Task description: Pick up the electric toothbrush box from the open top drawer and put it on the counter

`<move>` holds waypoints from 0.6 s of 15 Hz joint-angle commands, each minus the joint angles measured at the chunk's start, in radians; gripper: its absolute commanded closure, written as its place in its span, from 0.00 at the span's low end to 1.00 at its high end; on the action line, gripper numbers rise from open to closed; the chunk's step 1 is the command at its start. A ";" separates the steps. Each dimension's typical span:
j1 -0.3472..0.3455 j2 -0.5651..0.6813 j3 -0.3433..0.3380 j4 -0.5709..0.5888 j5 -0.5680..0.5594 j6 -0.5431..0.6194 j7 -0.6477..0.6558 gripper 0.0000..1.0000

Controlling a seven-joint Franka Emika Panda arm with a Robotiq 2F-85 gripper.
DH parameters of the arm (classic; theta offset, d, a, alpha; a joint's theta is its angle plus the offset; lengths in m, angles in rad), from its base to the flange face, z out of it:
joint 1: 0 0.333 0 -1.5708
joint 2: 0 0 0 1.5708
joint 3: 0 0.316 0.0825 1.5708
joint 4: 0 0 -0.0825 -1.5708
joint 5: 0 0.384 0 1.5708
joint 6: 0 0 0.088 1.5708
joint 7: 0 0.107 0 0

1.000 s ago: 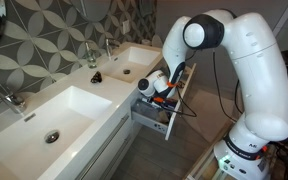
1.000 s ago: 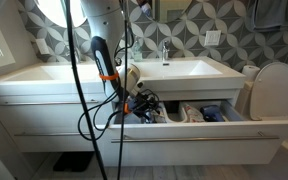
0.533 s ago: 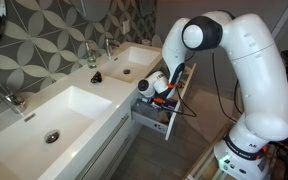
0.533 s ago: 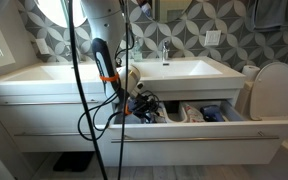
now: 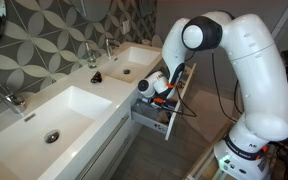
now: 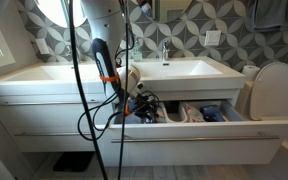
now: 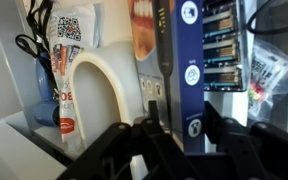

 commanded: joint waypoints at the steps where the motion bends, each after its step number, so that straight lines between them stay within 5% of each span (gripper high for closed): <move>1: 0.005 0.000 -0.001 0.013 -0.023 -0.025 0.010 0.52; 6: 0.009 -0.016 0.000 0.002 -0.021 -0.058 0.005 0.66; 9: 0.012 -0.022 0.001 -0.003 -0.021 -0.075 0.003 0.62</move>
